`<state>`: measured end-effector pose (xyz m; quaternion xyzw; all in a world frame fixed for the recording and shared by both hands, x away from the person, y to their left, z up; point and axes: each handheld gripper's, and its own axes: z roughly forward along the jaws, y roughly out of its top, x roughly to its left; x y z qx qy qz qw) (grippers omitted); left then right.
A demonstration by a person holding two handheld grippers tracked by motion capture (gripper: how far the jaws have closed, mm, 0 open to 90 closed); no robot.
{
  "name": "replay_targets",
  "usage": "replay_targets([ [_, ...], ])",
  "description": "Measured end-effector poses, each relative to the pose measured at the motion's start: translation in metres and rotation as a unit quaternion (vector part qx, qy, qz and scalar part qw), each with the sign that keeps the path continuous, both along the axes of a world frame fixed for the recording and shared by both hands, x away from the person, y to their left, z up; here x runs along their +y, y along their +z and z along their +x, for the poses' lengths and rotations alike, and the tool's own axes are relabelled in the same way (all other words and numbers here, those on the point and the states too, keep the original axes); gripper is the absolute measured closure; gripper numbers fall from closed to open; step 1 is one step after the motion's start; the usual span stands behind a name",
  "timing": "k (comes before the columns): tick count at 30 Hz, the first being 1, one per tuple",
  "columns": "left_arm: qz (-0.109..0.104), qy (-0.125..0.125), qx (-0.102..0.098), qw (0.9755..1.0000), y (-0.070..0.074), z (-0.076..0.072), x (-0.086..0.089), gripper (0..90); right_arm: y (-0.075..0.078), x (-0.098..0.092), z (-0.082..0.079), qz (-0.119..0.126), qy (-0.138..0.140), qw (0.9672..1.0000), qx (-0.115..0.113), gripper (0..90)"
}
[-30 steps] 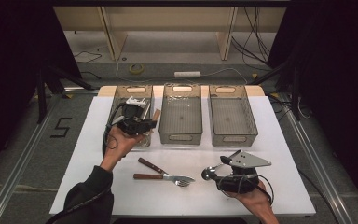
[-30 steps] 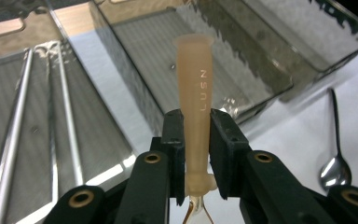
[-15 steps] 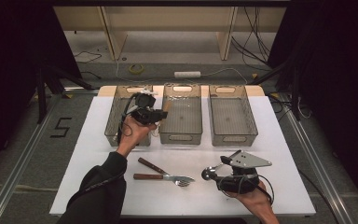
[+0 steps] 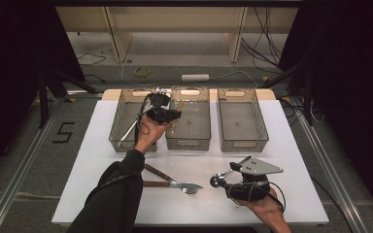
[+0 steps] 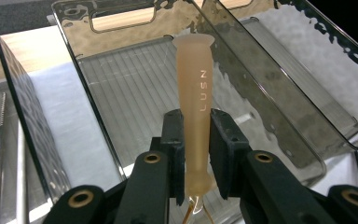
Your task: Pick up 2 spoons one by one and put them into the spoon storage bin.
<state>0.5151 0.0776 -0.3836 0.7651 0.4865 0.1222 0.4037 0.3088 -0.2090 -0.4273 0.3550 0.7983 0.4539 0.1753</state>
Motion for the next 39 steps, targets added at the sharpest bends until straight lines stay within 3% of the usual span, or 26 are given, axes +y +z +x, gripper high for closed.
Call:
replay_targets([
  [12, 0.007, 0.01, 0.001, 0.9999, -0.013, 0.009, -0.007, 75.7, 0.0, -0.001, 0.0, 0.001, 0.001, 1.0, 0.003, 30.8],
  [21, 0.018, 0.007, 0.017, 0.9997, -0.025, 0.012, -0.012, 74.2, -0.001, 0.0, 0.001, 0.001, 0.001, 1.0, 0.002, 30.8],
  [29, 0.013, 0.005, 0.022, 0.9997, -0.019, 0.005, -0.01, 51.1, -0.001, -0.003, 0.003, -0.001, -0.006, 1.0, 0.007, 30.8],
  [35, 0.002, -0.013, 0.015, 0.9998, -0.004, -0.016, 0.0, 41.1, 0.001, -0.008, 0.006, -0.003, -0.01, 0.9999, 0.009, 30.8],
  [37, -0.001, -0.022, 0.013, 0.9997, 0.0, -0.025, 0.006, 38.1, 0.001, -0.011, 0.01, -0.005, -0.002, 0.9998, 0.017, 30.7],
  [39, 0.0, -0.026, 0.009, 0.9996, 0.003, -0.035, 0.013, 34.7, 0.002, -0.014, 0.013, -0.014, 0.027, 0.9994, 0.018, 30.4],
])
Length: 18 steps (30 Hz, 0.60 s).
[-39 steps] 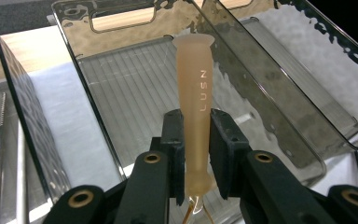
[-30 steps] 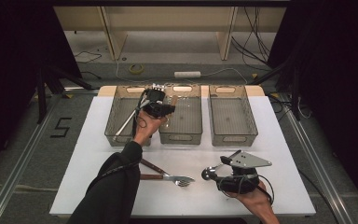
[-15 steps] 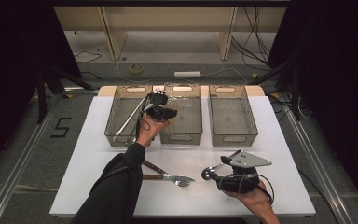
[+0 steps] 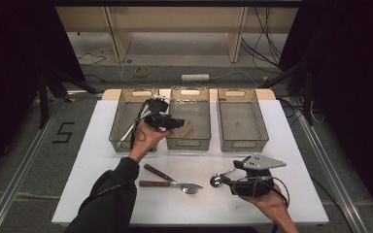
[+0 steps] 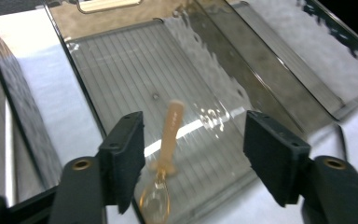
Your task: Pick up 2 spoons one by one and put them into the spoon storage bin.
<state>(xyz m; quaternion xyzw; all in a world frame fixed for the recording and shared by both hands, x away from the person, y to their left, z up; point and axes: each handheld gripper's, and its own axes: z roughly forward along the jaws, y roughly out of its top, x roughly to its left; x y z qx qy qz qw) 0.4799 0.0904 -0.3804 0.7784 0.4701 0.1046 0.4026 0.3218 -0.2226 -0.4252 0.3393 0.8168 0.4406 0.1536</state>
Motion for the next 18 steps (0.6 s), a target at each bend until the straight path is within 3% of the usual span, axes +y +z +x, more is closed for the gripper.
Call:
replay_targets([
  [3, -0.002, -0.003, -0.007, 1.0, 0.002, -0.015, 0.011, 32.7, 0.003, -0.002, 0.003, -0.022, 0.043, 0.9988, 0.005, 30.0],
  [5, 0.0, -0.007, -0.012, 0.9999, 0.002, -0.025, 0.017, 31.2, 0.004, -0.002, 0.005, -0.05, 0.055, 0.9972, 0.001, 29.8],
  [7, -0.001, -0.011, -0.014, 0.9998, 0.0, -0.034, 0.023, 29.7, 0.005, -0.004, 0.009, -0.061, 0.071, 0.9956, 0.005, 29.8],
  [14, 0.002, -0.015, -0.029, 0.9995, -0.007, -0.064, 0.041, 25.9, 0.002, -0.009, 0.023, -0.1, 0.08, 0.9916, 0.019, 30.2],
  [18, -0.003, -0.023, -0.044, 0.9988, -0.011, -0.081, 0.049, 24.2, -0.001, -0.007, 0.03, -0.13, 0.085, 0.9876, 0.023, 30.7],
])
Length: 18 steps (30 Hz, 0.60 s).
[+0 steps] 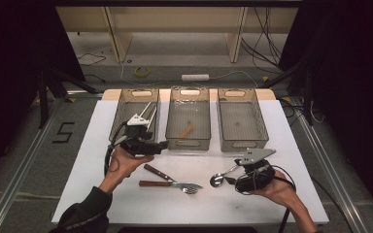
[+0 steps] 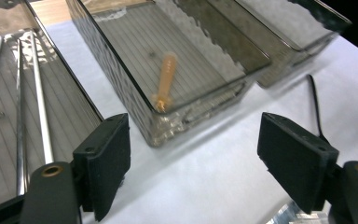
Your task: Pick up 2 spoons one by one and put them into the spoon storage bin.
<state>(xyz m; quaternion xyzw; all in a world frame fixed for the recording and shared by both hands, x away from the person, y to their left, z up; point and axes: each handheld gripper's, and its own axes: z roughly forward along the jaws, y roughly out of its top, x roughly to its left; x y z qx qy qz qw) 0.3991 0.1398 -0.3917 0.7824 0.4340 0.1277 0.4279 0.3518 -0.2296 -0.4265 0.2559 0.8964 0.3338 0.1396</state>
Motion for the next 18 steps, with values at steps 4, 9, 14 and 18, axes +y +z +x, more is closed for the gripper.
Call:
replay_targets([
  [4, -0.008, 0.002, -0.01, 0.9999, -0.006, -0.019, 0.012, 22.8, -0.003, 0.003, 0.005, -0.036, 0.011, 0.9993, 0.001, 31.0],
  [9, -0.016, 0.005, -0.015, 0.9997, -0.014, -0.04, 0.027, 22.8, -0.006, 0.004, 0.014, -0.056, 0.011, 0.9983, 0.01, 32.5],
  [14, -0.016, 0.01, -0.028, 0.9994, -0.017, -0.056, 0.032, 22.8, -0.008, 0.002, 0.023, -0.056, -0.035, 0.9977, 0.014, 45.4],
  [18, -0.026, 0.012, -0.042, 0.9987, -0.018, -0.069, 0.037, 22.7, -0.01, -0.002, 0.031, -0.053, -0.091, 0.9944, 0.008, 62.5],
])
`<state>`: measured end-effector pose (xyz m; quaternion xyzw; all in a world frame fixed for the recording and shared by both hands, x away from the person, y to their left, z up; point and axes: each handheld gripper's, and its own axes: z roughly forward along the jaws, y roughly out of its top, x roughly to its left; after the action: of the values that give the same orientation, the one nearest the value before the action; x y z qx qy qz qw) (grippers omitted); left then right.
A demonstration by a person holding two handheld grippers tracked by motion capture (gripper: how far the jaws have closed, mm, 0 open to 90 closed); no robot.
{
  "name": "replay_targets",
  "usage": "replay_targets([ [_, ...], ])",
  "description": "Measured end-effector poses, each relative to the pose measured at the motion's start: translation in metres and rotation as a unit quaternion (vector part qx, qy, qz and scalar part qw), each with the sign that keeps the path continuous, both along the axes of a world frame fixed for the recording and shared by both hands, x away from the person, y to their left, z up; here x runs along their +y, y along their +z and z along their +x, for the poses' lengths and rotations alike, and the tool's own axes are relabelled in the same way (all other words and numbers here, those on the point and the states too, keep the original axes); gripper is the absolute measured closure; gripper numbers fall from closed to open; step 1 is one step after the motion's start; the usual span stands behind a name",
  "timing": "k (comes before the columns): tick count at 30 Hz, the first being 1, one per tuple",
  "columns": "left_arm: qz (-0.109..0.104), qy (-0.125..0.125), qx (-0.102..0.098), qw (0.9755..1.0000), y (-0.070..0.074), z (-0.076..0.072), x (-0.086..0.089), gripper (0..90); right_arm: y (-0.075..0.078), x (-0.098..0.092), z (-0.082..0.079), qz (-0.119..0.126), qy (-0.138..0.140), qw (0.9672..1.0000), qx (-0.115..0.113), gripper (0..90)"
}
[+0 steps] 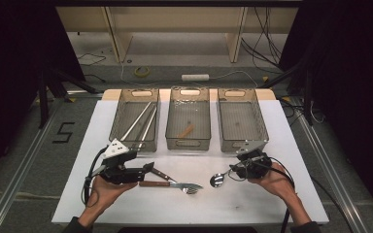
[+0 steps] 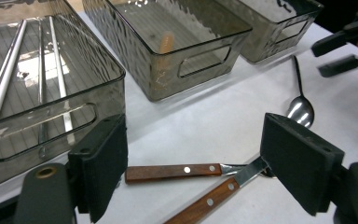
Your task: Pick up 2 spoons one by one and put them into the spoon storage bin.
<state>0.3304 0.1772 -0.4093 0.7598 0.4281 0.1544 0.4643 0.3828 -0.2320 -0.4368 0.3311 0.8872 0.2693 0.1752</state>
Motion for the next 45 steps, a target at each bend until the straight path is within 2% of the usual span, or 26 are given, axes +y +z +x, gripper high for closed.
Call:
replay_targets([
  [3, 0.005, 0.002, -0.012, 0.9999, -0.001, -0.009, 0.005, 22.1, -0.004, -0.006, 0.009, 0.01, -0.04, 0.9991, -0.006, 71.5],
  [7, -0.008, 0.007, -0.022, 0.9997, -0.001, -0.017, 0.011, 21.7, -0.011, -0.011, 0.017, 0.011, -0.065, 0.9978, -0.008, 80.4],
  [14, -0.009, 0.009, -0.028, 0.9995, -0.003, -0.025, 0.015, 21.2, -0.019, -0.012, 0.023, 0.0, -0.076, 0.997, -0.016, 89.8],
  [18, -0.003, 0.008, -0.037, 0.9993, -0.003, -0.029, 0.015, 20.9, -0.025, -0.013, 0.026, -0.007, -0.077, 0.9969, -0.014, 90.0],
  [20, -0.009, 0.008, -0.035, 0.9993, -0.004, -0.03, 0.015, 20.7, -0.028, -0.015, 0.028, -0.009, -0.078, 0.9968, -0.012, 90.0],
  [28, -0.008, 0.006, -0.036, 0.9993, -0.004, -0.032, 0.014, 20.5, -0.031, -0.015, 0.031, -0.011, -0.074, 0.9972, -0.009, 90.0],
  [45, -0.009, 0.005, -0.043, 0.999, -0.005, -0.034, 0.017, 19.4, -0.036, -0.019, 0.038, -0.016, -0.085, 0.9963, 0.004, 90.0],
])
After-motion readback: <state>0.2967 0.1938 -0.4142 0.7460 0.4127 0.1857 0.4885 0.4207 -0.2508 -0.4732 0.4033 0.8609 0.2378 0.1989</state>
